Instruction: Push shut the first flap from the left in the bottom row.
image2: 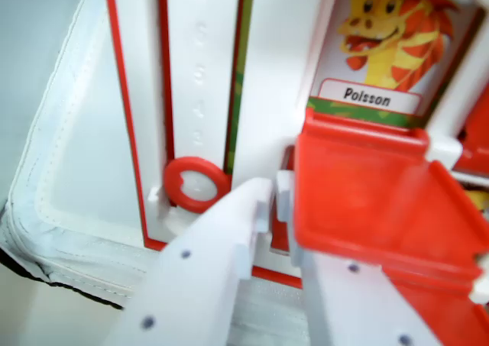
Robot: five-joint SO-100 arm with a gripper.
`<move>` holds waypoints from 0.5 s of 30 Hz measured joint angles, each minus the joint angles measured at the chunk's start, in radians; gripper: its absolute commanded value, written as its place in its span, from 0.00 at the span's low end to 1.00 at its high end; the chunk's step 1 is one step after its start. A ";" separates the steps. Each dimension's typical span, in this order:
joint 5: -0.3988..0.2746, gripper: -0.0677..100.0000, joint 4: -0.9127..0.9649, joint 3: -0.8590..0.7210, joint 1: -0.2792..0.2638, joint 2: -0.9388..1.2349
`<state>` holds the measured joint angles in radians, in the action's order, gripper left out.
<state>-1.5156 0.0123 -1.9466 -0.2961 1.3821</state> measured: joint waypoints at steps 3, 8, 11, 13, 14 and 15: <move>0.000 0.00 -0.006 0.005 0.000 0.000; 0.000 0.00 -0.040 0.006 0.000 0.012; 0.000 0.00 -0.094 0.005 0.002 0.041; 0.000 0.00 -0.135 -0.017 0.012 0.083; 0.000 0.00 -0.163 -0.031 0.014 0.114; 0.000 0.00 -0.192 -0.044 0.015 0.146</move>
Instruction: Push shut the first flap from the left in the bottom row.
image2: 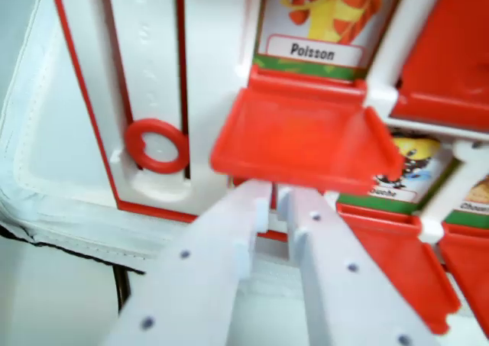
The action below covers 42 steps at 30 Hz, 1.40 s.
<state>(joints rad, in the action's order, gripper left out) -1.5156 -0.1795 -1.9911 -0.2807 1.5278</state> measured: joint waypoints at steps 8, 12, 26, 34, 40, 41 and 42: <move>0.012 0.00 -0.359 -0.029 0.020 0.330; 0.015 0.00 -0.497 -0.031 0.034 0.494; -0.025 0.00 -0.730 -0.038 0.239 0.785; -0.026 0.00 -0.798 0.031 0.267 0.788; -0.026 0.00 -0.804 0.040 0.285 0.788; -0.026 0.00 -0.804 0.041 0.285 0.788; -0.026 0.00 -0.804 0.043 0.285 0.788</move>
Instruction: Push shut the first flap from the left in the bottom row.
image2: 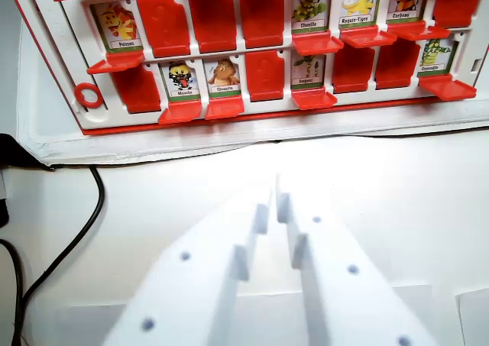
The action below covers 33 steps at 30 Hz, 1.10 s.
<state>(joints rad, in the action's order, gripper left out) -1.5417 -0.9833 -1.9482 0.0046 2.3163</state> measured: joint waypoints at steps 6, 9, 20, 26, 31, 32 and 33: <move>0.000 0.00 0.000 0.041 -0.017 0.000; -0.006 0.00 0.000 0.064 -0.020 0.000; -0.021 0.00 0.035 0.087 -0.020 0.000; -0.041 0.00 0.064 0.109 -0.020 0.000; -0.043 0.00 0.078 0.110 -0.020 -0.002; -0.043 0.00 0.078 0.110 -0.020 -0.002; -0.043 0.00 0.078 0.110 -0.020 -0.002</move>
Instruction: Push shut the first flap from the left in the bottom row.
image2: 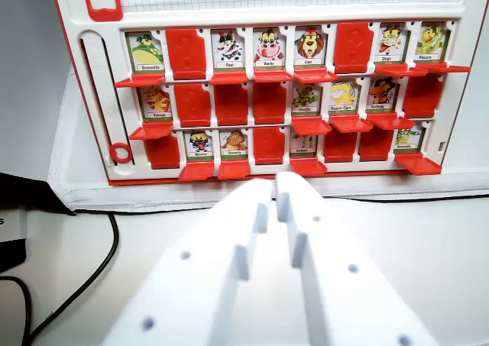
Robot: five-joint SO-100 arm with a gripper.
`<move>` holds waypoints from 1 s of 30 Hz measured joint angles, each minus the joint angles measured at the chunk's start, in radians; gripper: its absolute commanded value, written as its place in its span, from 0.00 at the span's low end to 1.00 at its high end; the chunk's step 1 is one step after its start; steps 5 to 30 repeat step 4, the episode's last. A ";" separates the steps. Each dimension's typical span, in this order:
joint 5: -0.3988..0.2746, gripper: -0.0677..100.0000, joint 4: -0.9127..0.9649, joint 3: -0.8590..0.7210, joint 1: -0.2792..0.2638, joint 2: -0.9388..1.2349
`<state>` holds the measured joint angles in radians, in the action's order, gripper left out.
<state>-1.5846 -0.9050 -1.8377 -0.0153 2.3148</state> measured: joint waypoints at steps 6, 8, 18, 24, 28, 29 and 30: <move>0.000 0.00 0.000 0.000 0.000 -0.005; 0.000 0.00 0.000 0.000 0.000 -0.005; 0.000 0.00 0.000 0.000 0.000 -0.005; 0.000 0.00 0.000 0.000 0.000 -0.005; 0.000 0.00 0.000 0.000 0.000 -0.005; 0.000 0.00 0.000 0.000 0.000 -0.005; 0.000 0.00 0.000 0.000 0.000 -0.005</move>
